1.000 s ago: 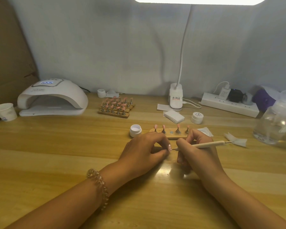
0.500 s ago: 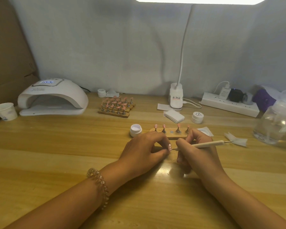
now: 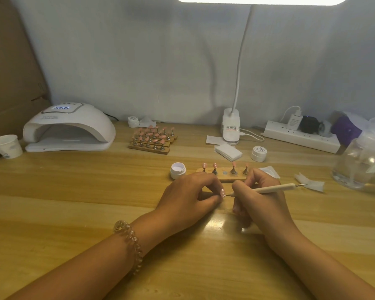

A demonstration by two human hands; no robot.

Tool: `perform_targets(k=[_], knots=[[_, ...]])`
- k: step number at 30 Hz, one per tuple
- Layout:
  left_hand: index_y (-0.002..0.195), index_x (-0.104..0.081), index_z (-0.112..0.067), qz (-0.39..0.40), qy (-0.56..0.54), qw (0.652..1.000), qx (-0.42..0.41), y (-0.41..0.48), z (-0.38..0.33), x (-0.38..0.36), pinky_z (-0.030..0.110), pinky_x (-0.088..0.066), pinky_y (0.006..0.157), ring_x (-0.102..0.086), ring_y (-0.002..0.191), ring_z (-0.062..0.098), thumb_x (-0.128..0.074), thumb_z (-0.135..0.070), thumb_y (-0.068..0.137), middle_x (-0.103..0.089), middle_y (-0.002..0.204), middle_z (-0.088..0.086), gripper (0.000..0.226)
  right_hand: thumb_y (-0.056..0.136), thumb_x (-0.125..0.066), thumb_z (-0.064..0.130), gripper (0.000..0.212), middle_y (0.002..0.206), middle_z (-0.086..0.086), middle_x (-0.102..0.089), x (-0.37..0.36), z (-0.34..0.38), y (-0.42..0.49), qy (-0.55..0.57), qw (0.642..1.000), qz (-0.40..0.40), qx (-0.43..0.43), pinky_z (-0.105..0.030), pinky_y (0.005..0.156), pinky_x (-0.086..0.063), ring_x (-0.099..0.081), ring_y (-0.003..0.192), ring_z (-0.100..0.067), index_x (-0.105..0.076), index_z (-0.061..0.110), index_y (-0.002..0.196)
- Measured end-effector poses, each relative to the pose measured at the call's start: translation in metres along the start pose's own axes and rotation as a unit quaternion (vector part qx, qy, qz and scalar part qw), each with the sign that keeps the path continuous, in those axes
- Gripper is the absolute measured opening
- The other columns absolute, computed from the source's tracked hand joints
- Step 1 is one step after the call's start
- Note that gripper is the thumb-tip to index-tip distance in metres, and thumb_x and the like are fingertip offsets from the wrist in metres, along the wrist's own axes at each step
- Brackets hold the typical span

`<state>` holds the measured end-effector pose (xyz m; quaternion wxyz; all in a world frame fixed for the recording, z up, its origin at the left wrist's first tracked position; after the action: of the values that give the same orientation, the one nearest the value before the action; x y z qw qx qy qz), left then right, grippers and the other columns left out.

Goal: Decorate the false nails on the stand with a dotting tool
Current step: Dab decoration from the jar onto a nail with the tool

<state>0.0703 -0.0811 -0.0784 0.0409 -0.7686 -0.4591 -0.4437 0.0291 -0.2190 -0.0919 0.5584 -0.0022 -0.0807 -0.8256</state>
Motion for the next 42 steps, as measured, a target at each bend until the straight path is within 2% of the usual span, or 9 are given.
perform_targets(k=[11,14,18,21,23,27,29,34,42], knots=[[0.083,-0.061,-0.041,0.002,-0.001,1.000,0.000,0.000,0.000,0.000,0.021,-0.034,0.058,-0.049,0.065,-0.007,-0.071,-0.028,0.085,-0.062,0.086,-0.024,0.017,0.082,-0.060,0.004,0.021,0.045,-0.013,-0.059,0.004,0.004,-0.002,0.011,1.000,-0.009,0.011,-0.021,0.036,-0.034,-0.045,0.037,-0.018,-0.045,0.006,0.067],[0.083,-0.061,-0.042,0.004,0.002,1.000,0.000,0.000,0.001,-0.001,0.019,-0.032,0.058,-0.049,0.066,-0.009,-0.072,-0.029,0.086,-0.062,0.086,-0.025,0.017,0.091,-0.063,0.013,0.024,0.051,-0.008,-0.062,0.015,0.012,-0.004,0.059,0.996,-0.053,0.039,-0.018,0.039,-0.040,-0.050,0.040,-0.010,-0.048,0.010,0.072],[0.083,-0.063,-0.042,0.000,-0.011,1.000,0.003,0.000,0.002,0.000,0.011,-0.029,0.056,-0.049,0.066,-0.014,-0.073,-0.026,0.085,-0.061,0.083,-0.030,0.019,0.097,-0.057,0.038,0.019,0.076,-0.003,-0.071,0.023,0.022,-0.003,0.054,0.992,-0.078,0.084,-0.021,0.044,-0.046,-0.054,0.046,-0.014,-0.054,0.020,0.094],[0.084,-0.065,-0.041,-0.008,-0.048,0.999,0.014,0.000,0.006,0.002,0.011,-0.030,0.055,-0.048,0.058,-0.008,-0.074,-0.023,0.085,-0.064,0.084,-0.031,0.020,0.101,-0.042,0.047,0.028,0.062,-0.005,-0.068,0.026,0.026,-0.001,-0.025,0.991,-0.078,0.108,-0.019,0.042,-0.044,-0.053,0.041,-0.011,-0.060,0.026,0.095],[0.086,-0.067,-0.038,-0.017,-0.078,0.997,0.015,0.001,0.007,0.005,0.012,-0.032,0.056,-0.048,0.055,-0.004,-0.075,-0.022,0.085,-0.068,0.086,-0.025,0.017,0.104,-0.042,0.039,0.032,0.053,-0.004,-0.064,0.024,0.027,0.000,-0.081,0.986,-0.066,0.128,-0.015,0.045,-0.042,-0.053,0.041,-0.007,-0.063,0.021,0.088],[0.087,-0.071,-0.018,-0.049,-0.129,0.990,0.013,0.002,0.005,0.013,0.011,-0.037,0.058,-0.050,0.057,-0.010,-0.077,-0.014,0.083,-0.070,0.082,-0.023,0.009,0.094,-0.060,0.013,0.006,0.066,0.000,-0.068,0.007,0.022,0.001,-0.159,0.978,-0.005,0.136,-0.016,0.053,-0.045,-0.061,0.055,-0.003,-0.059,0.018,0.097],[0.084,-0.071,-0.020,-0.053,-0.135,0.989,0.020,0.002,0.006,0.015,0.010,-0.038,0.058,-0.051,0.058,-0.008,-0.077,-0.013,0.084,-0.066,0.079,-0.031,0.009,0.089,-0.065,0.006,0.022,0.079,0.000,-0.067,-0.002,0.019,0.001,-0.151,0.980,0.033,0.123,-0.023,0.057,-0.051,-0.064,0.062,-0.009,-0.054,0.018,0.104],[0.090,-0.074,-0.023,-0.050,-0.127,0.990,0.025,0.001,0.005,0.015,0.012,-0.039,0.058,-0.053,0.061,-0.006,-0.076,-0.021,0.085,-0.070,0.084,-0.020,0.005,0.086,-0.071,0.004,0.036,0.084,0.005,-0.067,-0.013,0.027,-0.006,-0.141,0.975,0.078,0.152,-0.045,0.065,-0.056,-0.064,0.070,-0.020,-0.048,0.018,0.110],[0.096,-0.078,-0.030,-0.058,-0.135,0.989,0.010,0.001,0.008,0.016,0.010,-0.036,0.056,-0.047,0.057,0.001,-0.074,-0.020,0.087,-0.073,0.082,-0.020,0.014,0.083,-0.076,0.008,0.039,0.080,0.007,-0.065,-0.012,0.033,-0.007,-0.151,0.972,0.061,0.168,-0.043,0.064,-0.054,-0.062,0.065,-0.015,-0.048,0.013,0.110]])
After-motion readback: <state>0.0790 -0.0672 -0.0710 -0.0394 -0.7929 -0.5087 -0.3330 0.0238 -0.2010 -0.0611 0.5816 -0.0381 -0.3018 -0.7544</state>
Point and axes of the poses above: each hand's wrist, its own y-axis towards the middle knuckle, its own x-axis out of the back of the hand, z = x × y, the point moved 10 cm from there along y, towards the middle knuckle
